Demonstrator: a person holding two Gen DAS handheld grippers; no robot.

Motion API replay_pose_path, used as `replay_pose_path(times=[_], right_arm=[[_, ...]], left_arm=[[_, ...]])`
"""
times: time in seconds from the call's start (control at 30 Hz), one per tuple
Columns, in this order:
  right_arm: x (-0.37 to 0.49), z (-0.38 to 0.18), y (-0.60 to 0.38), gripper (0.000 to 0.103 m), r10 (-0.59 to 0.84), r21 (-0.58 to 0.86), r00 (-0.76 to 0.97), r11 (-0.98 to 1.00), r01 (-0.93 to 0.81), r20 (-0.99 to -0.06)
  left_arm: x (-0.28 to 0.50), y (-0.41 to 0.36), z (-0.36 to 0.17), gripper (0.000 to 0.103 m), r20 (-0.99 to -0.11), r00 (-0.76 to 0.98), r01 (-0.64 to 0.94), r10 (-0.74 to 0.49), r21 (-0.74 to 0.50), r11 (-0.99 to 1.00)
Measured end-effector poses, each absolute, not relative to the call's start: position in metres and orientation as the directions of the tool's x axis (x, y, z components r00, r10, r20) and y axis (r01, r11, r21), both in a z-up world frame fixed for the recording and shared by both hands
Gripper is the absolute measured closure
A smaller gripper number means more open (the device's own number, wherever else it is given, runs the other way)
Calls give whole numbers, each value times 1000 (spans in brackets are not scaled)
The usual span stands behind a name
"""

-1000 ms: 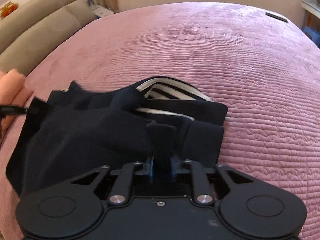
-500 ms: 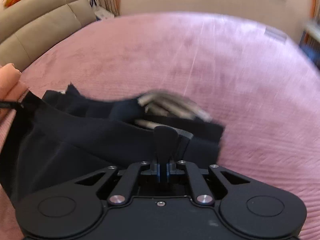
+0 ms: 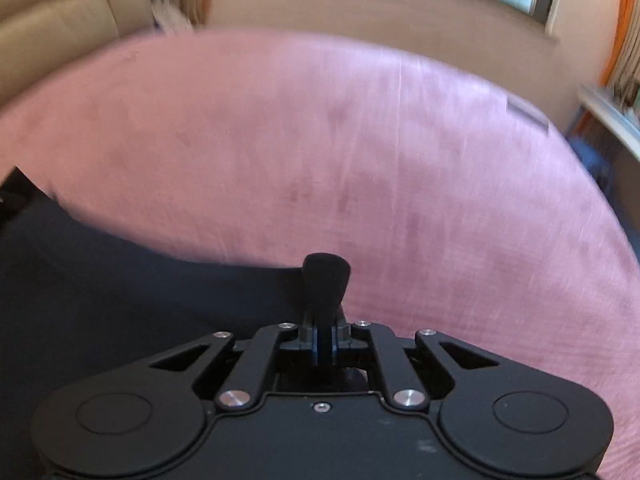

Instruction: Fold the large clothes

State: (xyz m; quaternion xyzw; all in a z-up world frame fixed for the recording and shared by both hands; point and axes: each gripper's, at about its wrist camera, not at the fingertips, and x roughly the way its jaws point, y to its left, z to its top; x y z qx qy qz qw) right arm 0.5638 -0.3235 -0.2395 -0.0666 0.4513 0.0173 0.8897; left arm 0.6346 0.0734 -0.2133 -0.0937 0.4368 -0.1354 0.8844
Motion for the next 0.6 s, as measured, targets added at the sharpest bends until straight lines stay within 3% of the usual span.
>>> replay_pose_path(times=[0.03,0.1,0.13,0.2,0.3,0.37,0.47,0.5,0.53,0.6], right_arm=[[565,-248,-320,94,-42,-114,583,990,-88,-811],[563,-246,-315,85,-63,-140,597,987,-83,-800],[564,-242,-317,68,-80,-150,585,986,-71,-807],[554,-224,-326,53,-111,-159,588,987,-31,-801],[528,-184,-335,48,-132,-164,632,987,9,-764],[506,-157,-327,48,-65,-90,664,996,-3,-744],[482,-146,-288,49,64,40,675,998,-51,-735],[480,-153,-268,58,109,73,656,994,-83,-747],[479,-161,-250,79,133,82,641,991,-109,-756],[476,-189,-217,90,150,72,601,986,-152,-785]], left_arm=[[635,73,-219,81,-745,591,147,-310,-278,949],[634,76,-221,76,-736,612,130,-290,-268,955],[634,79,-219,75,-733,617,120,-286,-272,955],[630,89,-209,73,-738,631,69,-240,-255,965],[608,100,-172,76,-712,679,60,-177,-187,981],[584,99,-143,75,-677,712,84,-184,-178,980],[547,86,-127,74,-647,700,142,-302,-289,947],[536,78,-130,74,-647,688,153,-329,-314,937],[526,71,-138,74,-654,672,151,-348,-339,928],[510,58,-163,75,-687,625,123,-371,-382,916]])
